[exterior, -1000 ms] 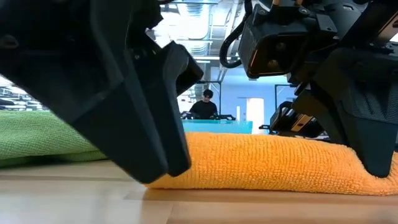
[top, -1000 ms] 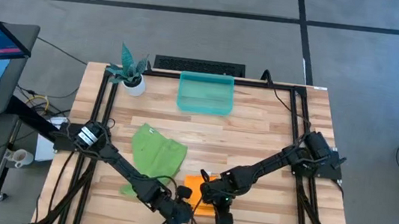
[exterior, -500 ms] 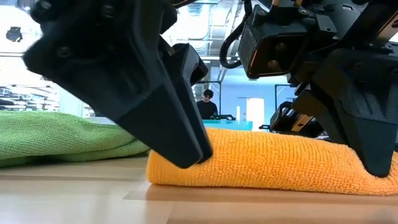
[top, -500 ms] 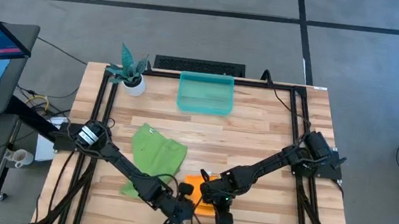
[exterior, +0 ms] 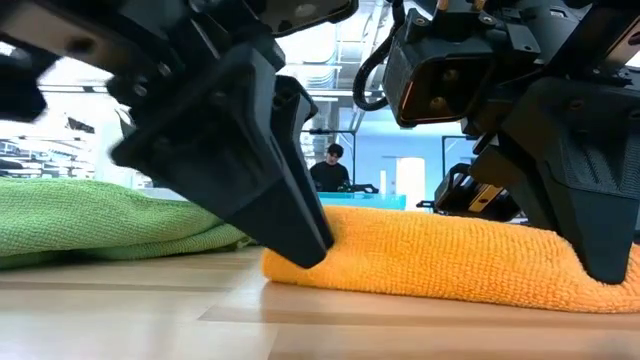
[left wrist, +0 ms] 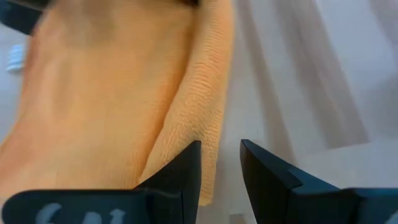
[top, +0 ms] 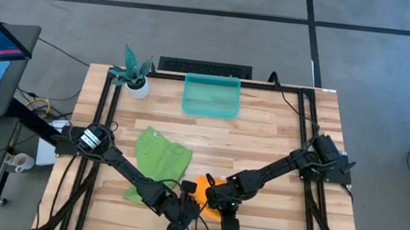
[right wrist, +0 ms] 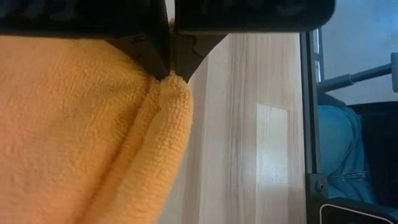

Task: Roll microfiber towels into tight, uniform cylinder then place into a basket
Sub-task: Roll the orange microfiber cloth

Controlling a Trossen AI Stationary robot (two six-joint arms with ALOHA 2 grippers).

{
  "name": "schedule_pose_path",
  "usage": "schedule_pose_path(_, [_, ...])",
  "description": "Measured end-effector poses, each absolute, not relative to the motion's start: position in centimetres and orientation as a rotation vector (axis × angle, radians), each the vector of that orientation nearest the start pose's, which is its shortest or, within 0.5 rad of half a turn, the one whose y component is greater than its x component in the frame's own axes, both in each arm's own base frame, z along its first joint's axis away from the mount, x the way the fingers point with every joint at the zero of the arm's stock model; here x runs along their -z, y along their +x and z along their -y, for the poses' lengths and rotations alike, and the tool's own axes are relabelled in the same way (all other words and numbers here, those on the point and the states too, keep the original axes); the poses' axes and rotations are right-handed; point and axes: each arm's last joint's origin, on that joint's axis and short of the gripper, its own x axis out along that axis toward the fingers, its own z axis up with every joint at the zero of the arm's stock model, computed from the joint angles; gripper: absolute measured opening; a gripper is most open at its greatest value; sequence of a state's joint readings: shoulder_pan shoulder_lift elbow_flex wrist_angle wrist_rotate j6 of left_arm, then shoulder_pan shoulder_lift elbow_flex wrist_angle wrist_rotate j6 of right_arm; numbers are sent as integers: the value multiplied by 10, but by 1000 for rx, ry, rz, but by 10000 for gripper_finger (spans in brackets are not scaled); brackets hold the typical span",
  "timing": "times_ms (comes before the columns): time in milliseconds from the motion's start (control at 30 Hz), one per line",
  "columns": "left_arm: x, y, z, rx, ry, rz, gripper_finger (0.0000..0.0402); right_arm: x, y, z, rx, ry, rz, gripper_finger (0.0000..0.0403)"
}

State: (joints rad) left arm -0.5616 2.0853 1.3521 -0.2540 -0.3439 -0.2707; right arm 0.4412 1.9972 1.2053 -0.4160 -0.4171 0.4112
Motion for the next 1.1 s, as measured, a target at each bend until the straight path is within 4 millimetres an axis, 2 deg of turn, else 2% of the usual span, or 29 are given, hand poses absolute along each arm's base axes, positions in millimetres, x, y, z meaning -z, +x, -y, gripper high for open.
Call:
schedule_pose_path(333, [-132,369,208,14,140,-910,105,-123,337,-171,-478,322,-1377,19])
schedule_pose_path(567, [-120,376,200,-61,-1,-946,105,-123,339,-166,-455,358,-1385,21])
schedule_pose_path(967, [-118,374,199,-112,-89,-963,105,-124,339,-166,-434,399,-1397,130])
schedule_pose_path(1100, [-117,374,198,-129,-164,-978,105,-125,339,-161,-399,466,-1446,150])
